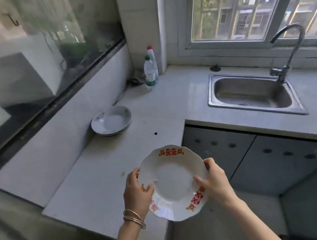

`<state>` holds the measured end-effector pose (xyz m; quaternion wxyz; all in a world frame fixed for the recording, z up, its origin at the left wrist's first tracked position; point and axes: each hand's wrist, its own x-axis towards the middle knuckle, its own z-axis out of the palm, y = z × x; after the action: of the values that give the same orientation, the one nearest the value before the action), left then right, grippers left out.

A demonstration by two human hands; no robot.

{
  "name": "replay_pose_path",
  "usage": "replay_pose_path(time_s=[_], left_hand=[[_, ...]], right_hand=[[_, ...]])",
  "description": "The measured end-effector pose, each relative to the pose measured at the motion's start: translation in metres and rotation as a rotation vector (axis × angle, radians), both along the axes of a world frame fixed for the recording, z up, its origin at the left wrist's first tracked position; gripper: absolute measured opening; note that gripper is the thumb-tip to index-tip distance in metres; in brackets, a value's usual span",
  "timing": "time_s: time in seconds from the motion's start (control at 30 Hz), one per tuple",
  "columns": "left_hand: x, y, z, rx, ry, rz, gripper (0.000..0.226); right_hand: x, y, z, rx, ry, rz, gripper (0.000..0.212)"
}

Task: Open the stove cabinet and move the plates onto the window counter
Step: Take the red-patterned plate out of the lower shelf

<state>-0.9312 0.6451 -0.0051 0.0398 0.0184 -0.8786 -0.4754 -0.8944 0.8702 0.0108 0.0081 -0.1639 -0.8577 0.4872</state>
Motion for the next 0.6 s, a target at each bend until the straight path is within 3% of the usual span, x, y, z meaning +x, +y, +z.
replay_pose_path(time_s=[0.6], left_hand=[[-0.164,-0.059,-0.022,-0.028,-0.054,0.521,0.047]], right_hand=[[-0.281,-0.076,-0.008,0.109,-0.154,0.481,0.022]])
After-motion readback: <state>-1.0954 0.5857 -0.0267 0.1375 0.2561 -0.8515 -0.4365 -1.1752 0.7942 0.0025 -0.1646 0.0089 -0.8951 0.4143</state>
